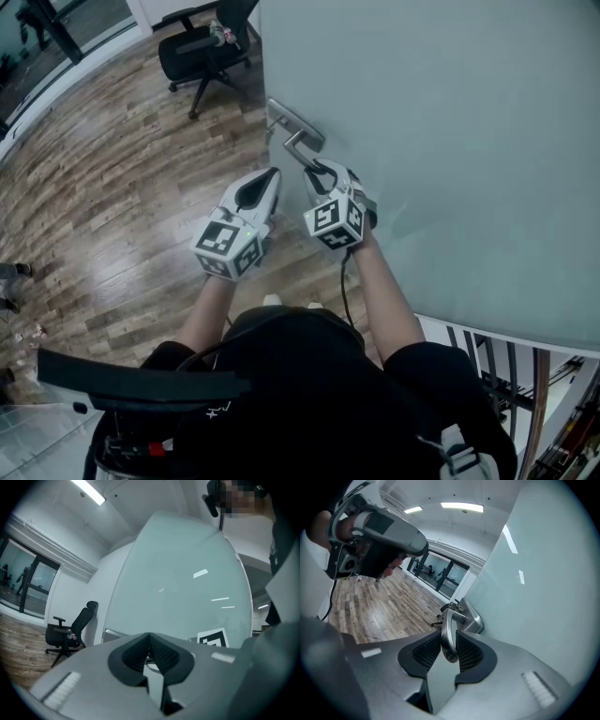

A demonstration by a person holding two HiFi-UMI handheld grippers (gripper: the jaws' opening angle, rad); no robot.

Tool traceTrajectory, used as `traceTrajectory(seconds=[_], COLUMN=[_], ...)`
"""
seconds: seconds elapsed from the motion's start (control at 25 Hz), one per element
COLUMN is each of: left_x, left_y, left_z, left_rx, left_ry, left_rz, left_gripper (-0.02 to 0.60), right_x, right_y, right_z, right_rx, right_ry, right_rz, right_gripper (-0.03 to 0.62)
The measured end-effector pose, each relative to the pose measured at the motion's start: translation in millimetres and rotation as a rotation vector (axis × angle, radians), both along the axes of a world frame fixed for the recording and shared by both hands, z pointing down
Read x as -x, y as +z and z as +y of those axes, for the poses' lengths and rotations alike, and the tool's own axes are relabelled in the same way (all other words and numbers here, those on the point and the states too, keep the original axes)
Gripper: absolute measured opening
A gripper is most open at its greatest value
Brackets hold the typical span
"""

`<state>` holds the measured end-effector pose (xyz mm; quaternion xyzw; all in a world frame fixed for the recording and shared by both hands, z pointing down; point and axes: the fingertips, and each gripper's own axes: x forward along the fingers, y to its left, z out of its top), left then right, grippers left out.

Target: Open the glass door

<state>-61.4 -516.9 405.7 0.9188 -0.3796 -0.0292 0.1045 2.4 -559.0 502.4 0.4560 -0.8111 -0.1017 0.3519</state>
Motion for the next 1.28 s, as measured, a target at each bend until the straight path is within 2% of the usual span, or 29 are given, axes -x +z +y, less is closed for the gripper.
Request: traceTrajectory(seconds=[0.72,1.04,1.28], left_x=[-9.1,-6.6,-5.1], left_y=[-13.0,-9.7,-2.2], left_z=[-11.4,-9.5,-20.8], left_rx=[-0.049,-0.032,-0.011], left_ry=[0.082,0.059,0.005], left_rz=[-0.011,-0.007,-0.009], left_gripper=[-0.001,-0.002,-0.001], right_x=[-32.9,-42.8,-40.5], right_y=[-0.9,-2.0,-1.7], right_z=[-23.2,-25.6,-29.6], right_rx=[-0.013,-0.013,-0.009], right_ry=[0.063,0.074,0.059], right_rz=[0.016,0.009,0.006], right_gripper=[0.098,0.098,0.098])
